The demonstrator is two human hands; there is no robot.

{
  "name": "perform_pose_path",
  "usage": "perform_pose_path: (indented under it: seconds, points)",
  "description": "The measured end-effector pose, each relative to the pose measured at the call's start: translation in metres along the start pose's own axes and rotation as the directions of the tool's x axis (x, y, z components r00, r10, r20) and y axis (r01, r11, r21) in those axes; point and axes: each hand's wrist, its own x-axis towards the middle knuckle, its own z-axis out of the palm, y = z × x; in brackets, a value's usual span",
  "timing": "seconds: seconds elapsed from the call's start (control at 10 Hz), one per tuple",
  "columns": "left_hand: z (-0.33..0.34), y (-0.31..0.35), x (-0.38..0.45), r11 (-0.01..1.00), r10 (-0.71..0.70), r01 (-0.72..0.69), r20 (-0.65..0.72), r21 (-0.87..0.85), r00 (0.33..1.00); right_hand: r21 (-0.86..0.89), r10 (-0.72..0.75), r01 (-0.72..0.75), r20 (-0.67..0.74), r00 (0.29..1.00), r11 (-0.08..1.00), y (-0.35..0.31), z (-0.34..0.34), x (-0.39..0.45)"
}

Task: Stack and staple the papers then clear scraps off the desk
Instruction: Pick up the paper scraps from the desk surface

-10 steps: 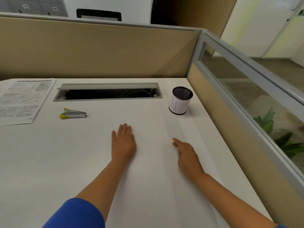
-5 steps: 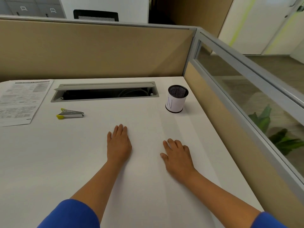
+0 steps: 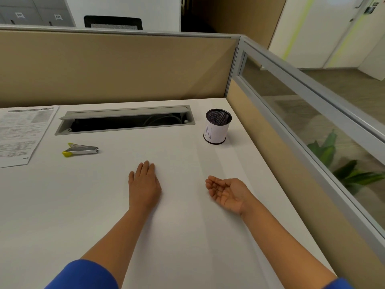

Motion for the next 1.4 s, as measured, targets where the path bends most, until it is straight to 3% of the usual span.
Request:
perform_pose_path:
  seconds: [0.2, 0.4, 0.5, 0.6, 0.7, 0.8, 0.9, 1.2, 1.4]
  points:
    - [0.000, 0.000, 0.001, 1.000, 0.003, -0.003, -0.008, 0.001, 1.000, 0.071, 0.028, -0.031, 0.050, 0.998, 0.997, 0.000, -0.005, 0.006]
    - [0.000, 0.000, 0.001, 1.000, 0.003, -0.003, -0.006, 0.010, 1.000, 0.002, -0.064, 0.064, -0.012, 0.998, 0.998, -0.001, -0.003, 0.009]
    - [0.001, 0.000, 0.001, 1.000, 0.004, -0.004, -0.008, 0.006, 1.000, -0.273, -0.290, 0.241, -0.155, 0.944, 0.931, -0.007, -0.011, 0.015]
    - [0.001, 0.000, 0.001, 1.000, 0.003, -0.003, -0.013, 0.004, 1.000, -0.770, -0.582, 0.289, -0.129, 0.803, 0.569, -0.016, -0.018, 0.023]
    - [0.001, 0.001, 0.001, 1.000, -0.001, 0.001, -0.014, 0.002, 1.000, -0.944, -0.649, 0.289, 0.123, 0.751, 0.156, -0.019, -0.013, 0.030]
    - [0.001, 0.001, 0.001, 1.000, -0.001, 0.001, -0.014, -0.001, 1.000, -0.957, -0.593, 0.284, 0.258, 0.763, -0.050, -0.021, -0.004, 0.036]
    - [0.001, 0.001, 0.002, 1.000, 0.003, -0.003, -0.014, -0.007, 1.000, -0.948, -0.546, 0.246, 0.316, 0.776, -0.200, -0.028, 0.002, 0.038]
    - [0.002, 0.000, 0.001, 1.000, -0.002, 0.002, -0.013, -0.008, 1.000, -0.853, -0.443, 0.089, 0.353, 0.824, -0.515, -0.026, 0.017, 0.041]
    - [0.001, 0.000, 0.001, 1.000, 0.002, -0.002, -0.013, -0.013, 1.000, -0.809, -0.487, 0.028, 0.381, 0.786, -0.588, -0.012, 0.011, 0.044]
